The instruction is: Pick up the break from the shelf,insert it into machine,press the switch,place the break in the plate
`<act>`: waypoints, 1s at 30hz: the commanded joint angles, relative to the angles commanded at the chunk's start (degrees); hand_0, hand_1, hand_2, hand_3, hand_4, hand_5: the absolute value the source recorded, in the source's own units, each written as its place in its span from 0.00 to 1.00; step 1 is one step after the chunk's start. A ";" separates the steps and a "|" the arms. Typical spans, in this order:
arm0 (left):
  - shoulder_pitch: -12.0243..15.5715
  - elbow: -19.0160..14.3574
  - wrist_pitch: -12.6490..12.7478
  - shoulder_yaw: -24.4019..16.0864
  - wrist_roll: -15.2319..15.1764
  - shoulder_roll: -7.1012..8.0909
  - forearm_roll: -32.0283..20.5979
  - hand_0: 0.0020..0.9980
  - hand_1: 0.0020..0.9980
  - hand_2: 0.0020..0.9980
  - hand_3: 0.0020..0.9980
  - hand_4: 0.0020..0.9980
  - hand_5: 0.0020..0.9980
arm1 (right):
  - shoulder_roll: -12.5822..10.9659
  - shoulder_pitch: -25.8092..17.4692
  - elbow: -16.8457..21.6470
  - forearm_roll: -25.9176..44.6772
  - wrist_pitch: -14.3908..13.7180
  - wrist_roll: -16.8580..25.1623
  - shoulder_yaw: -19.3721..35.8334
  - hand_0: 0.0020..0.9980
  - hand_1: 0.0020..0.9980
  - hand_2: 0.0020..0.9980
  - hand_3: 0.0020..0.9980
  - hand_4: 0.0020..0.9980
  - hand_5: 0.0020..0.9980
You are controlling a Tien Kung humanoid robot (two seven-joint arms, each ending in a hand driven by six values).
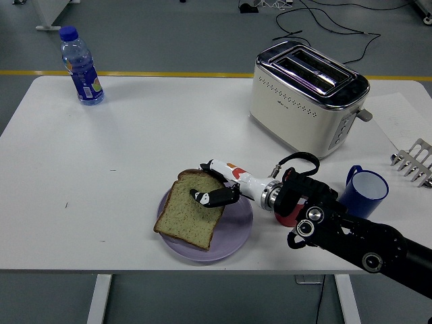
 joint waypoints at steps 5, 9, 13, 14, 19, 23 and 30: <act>-0.05 0.00 0.10 0.38 -0.07 0.02 -0.39 0.66 0.59 0.59 0.60 0.33 0.94 | -0.18 0.04 -0.14 -3.84 0.48 -0.97 1.02 0.64 0.65 0.65 0.66 0.60 0.15; -0.05 0.00 0.14 0.47 -0.11 0.03 -0.51 0.66 0.59 0.59 0.60 0.33 0.94 | -0.39 -0.04 0.19 -7.23 1.62 -1.62 2.09 0.74 0.71 0.71 0.74 0.64 0.14; -0.04 0.00 0.16 0.45 -0.11 0.03 -0.53 0.66 0.59 0.59 0.60 0.33 0.94 | -0.70 -0.16 0.52 -9.07 3.29 -2.31 2.58 0.74 0.71 0.71 0.74 0.64 0.14; -0.02 0.00 0.17 0.40 -0.11 0.02 -0.51 0.66 0.59 0.59 0.60 0.33 0.94 | -0.77 -0.24 0.63 -9.93 3.48 -2.47 2.68 0.85 0.81 0.84 0.80 0.67 0.15; 0.00 0.00 0.12 0.19 -0.07 0.01 -0.23 0.66 0.59 0.59 0.60 0.33 0.94 | -0.94 -0.38 1.04 -11.66 3.83 -2.56 3.10 0.85 0.81 0.84 0.80 0.67 0.15; 0.07 0.00 0.08 -0.19 -0.02 0.01 0.20 0.66 0.59 0.59 0.60 0.33 0.94 | -1.28 -0.35 1.70 -14.44 4.23 -2.62 3.53 0.91 0.85 0.90 0.84 0.69 0.16; 0.14 0.00 0.02 -0.38 0.00 0.00 0.57 0.66 0.59 0.59 0.60 0.33 0.94 | -1.45 -0.42 2.25 -19.19 2.55 -1.49 4.28 0.94 0.88 0.94 0.87 0.70 0.19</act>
